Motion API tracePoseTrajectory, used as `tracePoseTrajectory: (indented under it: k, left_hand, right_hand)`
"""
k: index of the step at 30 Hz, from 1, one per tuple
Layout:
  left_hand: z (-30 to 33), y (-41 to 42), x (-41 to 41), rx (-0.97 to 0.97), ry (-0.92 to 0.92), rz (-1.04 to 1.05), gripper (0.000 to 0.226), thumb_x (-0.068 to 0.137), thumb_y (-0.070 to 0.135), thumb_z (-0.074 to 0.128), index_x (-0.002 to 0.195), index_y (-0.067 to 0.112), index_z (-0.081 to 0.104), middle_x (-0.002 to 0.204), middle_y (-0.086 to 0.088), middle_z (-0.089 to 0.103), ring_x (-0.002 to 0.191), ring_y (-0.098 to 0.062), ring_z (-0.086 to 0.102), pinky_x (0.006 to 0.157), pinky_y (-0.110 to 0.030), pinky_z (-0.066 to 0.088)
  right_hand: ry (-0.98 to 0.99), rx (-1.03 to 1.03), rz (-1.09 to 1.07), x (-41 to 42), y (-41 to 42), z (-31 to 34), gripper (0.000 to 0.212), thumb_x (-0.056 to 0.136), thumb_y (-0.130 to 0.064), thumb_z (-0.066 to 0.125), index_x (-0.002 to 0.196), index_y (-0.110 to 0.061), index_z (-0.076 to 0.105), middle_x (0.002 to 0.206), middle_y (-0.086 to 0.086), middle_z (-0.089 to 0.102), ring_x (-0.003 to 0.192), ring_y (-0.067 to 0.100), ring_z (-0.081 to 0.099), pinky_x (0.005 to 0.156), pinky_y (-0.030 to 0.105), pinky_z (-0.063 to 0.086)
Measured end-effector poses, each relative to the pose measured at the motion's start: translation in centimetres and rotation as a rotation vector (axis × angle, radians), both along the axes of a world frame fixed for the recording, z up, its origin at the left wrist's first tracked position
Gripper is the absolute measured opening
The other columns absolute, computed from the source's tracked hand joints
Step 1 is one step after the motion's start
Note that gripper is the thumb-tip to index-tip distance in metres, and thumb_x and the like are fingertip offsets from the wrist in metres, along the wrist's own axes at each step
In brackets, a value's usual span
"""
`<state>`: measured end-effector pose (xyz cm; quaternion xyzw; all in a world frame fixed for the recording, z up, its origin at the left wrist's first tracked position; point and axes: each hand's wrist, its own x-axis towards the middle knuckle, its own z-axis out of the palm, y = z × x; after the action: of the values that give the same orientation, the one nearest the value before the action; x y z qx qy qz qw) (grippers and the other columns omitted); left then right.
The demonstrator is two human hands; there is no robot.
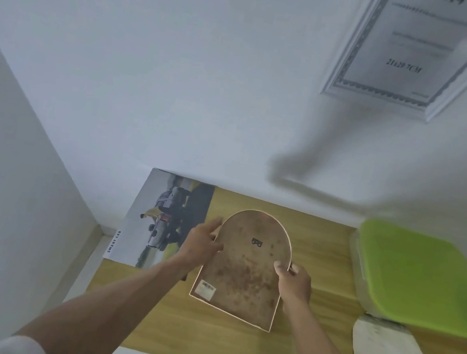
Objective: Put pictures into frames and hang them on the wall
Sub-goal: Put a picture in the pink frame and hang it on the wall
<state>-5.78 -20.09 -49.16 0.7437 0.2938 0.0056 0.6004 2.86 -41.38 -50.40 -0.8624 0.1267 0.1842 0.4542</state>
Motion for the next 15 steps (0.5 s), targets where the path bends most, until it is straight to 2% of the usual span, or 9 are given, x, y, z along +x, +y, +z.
tracePoseTrajectory:
  k: [2, 4, 6, 11, 13, 15]
  left_hand:
    - [1.1, 0.2, 0.0, -0.005, -0.024, 0.071, 0.054, 0.083, 0.003, 0.066, 0.135, 0.018, 0.057, 0.131, 0.011, 0.059, 0.095, -0.010, 0.070, 0.074, -0.031, 0.062]
    - [2.4, 0.5, 0.1, 0.048, -0.021, 0.103, 0.031, 0.079, 0.005, 0.070, 0.103, 0.024, 0.076, 0.102, 0.008, 0.075, 0.084, -0.010, 0.073, 0.079, -0.037, 0.061]
    - [4.2, 0.8, 0.1, 0.038, -0.015, 0.152, 0.023, 0.073, 0.004, 0.076, 0.081, 0.026, 0.078, 0.080, 0.006, 0.077, 0.080, -0.013, 0.073, 0.081, -0.039, 0.060]
    - [9.9, 1.2, 0.6, 0.025, -0.110, 0.227, 0.017, 0.068, 0.003, 0.079, 0.077, 0.017, 0.077, 0.080, -0.001, 0.076, 0.086, -0.022, 0.072, 0.071, -0.030, 0.056]
    - [12.7, 0.5, 0.8, 0.080, -0.180, 0.266, 0.016, 0.066, 0.006, 0.082, 0.078, 0.015, 0.076, 0.080, 0.000, 0.075, 0.081, -0.018, 0.072, 0.071, -0.029, 0.056]
    - [15.3, -0.7, 0.8, 0.174, -0.219, 0.304, 0.018, 0.066, 0.013, 0.085, 0.082, 0.016, 0.077, 0.079, 0.005, 0.074, 0.076, -0.009, 0.070, 0.066, -0.020, 0.052]
  right_hand:
    - [-0.024, 0.014, 0.020, 0.6, 0.2, 1.7, 0.025, 0.088, -0.031, 0.071, 0.104, -0.013, 0.069, 0.097, 0.000, 0.069, 0.090, 0.024, 0.065, 0.080, 0.036, 0.052]
    - [-0.050, 0.028, 0.055, 1.4, 0.5, 3.2, 0.027, 0.088, -0.032, 0.071, 0.107, -0.014, 0.069, 0.102, -0.003, 0.069, 0.094, 0.022, 0.064, 0.087, 0.038, 0.052]
    - [-0.091, 0.027, 0.106, 2.1, 0.8, 4.7, 0.030, 0.087, -0.035, 0.071, 0.111, -0.017, 0.070, 0.110, -0.001, 0.072, 0.099, 0.022, 0.067, 0.091, 0.042, 0.053]
    - [-0.229, 0.042, 0.198, 2.7, 1.9, 10.2, 0.048, 0.090, -0.035, 0.068, 0.133, -0.015, 0.057, 0.130, 0.004, 0.064, 0.115, 0.023, 0.062, 0.090, 0.032, 0.048]
    - [-0.300, 0.064, 0.242, 2.4, 2.4, 12.7, 0.060, 0.089, -0.035, 0.069, 0.142, -0.016, 0.047, 0.139, 0.007, 0.055, 0.118, 0.023, 0.059, 0.087, 0.030, 0.048]
    - [-0.371, 0.137, 0.317, 1.9, 3.0, 15.3, 0.062, 0.086, -0.035, 0.071, 0.140, -0.019, 0.047, 0.139, 0.005, 0.053, 0.111, 0.019, 0.060, 0.081, 0.026, 0.047]
